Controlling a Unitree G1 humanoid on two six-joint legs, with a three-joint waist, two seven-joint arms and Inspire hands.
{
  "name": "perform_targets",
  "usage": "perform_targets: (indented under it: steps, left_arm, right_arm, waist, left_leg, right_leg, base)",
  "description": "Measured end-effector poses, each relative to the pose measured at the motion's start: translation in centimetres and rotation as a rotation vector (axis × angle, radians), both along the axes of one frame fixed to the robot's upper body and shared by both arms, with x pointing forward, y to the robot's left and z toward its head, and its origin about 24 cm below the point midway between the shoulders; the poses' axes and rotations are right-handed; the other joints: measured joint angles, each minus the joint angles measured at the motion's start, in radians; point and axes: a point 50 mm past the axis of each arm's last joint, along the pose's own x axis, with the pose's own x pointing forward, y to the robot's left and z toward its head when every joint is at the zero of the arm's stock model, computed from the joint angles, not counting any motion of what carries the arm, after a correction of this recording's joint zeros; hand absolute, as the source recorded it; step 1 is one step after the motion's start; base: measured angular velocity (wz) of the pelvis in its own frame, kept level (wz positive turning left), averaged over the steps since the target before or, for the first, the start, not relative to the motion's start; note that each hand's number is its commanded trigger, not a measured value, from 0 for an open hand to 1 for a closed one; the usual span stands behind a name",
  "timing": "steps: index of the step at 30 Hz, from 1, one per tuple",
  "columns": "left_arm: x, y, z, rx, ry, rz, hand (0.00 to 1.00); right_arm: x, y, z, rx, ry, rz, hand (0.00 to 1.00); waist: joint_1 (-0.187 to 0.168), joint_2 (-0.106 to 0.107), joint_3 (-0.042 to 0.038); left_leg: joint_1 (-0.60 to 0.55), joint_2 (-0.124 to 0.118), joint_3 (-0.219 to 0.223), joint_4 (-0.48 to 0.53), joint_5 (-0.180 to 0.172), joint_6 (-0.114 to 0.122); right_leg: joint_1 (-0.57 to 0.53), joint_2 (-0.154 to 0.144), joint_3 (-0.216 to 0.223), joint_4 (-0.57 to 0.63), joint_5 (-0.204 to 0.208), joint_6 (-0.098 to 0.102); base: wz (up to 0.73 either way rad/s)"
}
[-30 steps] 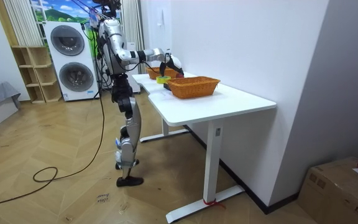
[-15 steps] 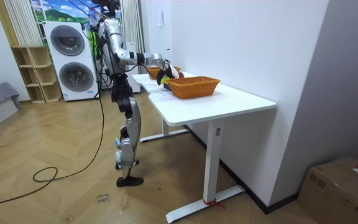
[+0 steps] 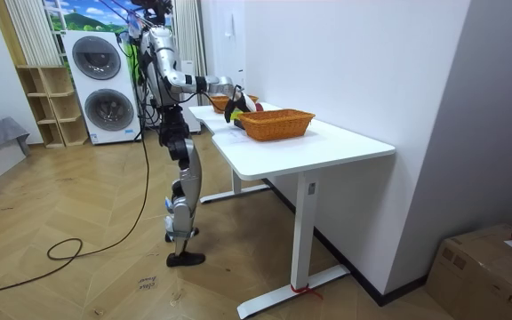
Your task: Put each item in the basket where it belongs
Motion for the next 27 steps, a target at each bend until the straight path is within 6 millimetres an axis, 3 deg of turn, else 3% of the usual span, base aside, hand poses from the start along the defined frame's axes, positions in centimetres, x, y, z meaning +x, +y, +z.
perform_targets:
  steps: [9, 20, 27]
  left_arm:
    - [0.24, 0.03, 0.02, 0.006, 0.01, 0.002, 0.0]
    - [0.11, -0.03, 0.02, 0.018, 0.015, 0.005, 0.0]
    - [0.07, -0.03, 0.04, 0.053, 0.013, 0.013, 0.0]
  right_arm:
    - [-0.31, 0.7, 0.49, -0.094, -0.031, 0.043, 0.0]
    - [-0.67, 0.62, 0.3, -0.145, -0.033, 0.046, 0.0]
    - [-0.72, 0.81, 0.0, -0.182, -0.031, 0.041, 0.0]
  waist:
    - [-0.006, 0.001, -0.002]
    - [-0.005, 0.015, -0.0127]
    - [-0.006, 0.018, -0.0122]
  left_leg:
    - [-0.011, -0.001, -0.001, 0.002, 0.0, 0.0]
    - [-0.012, -0.001, -0.001, 0.005, 0.0, 0.0]
    - [-0.007, -0.002, -0.008, 0.002, 0.0, 0.0]
  right_leg:
    - [-0.009, -0.001, 0.0, 0.001, 0.0, 0.0]
    - [-0.012, -0.001, 0.003, 0.002, 0.0, 0.0]
    - [-0.002, -0.001, 0.0, 0.002, 0.0, 0.0]
  base:
    - [0.0]
    - [0.0]
    - [0.02]
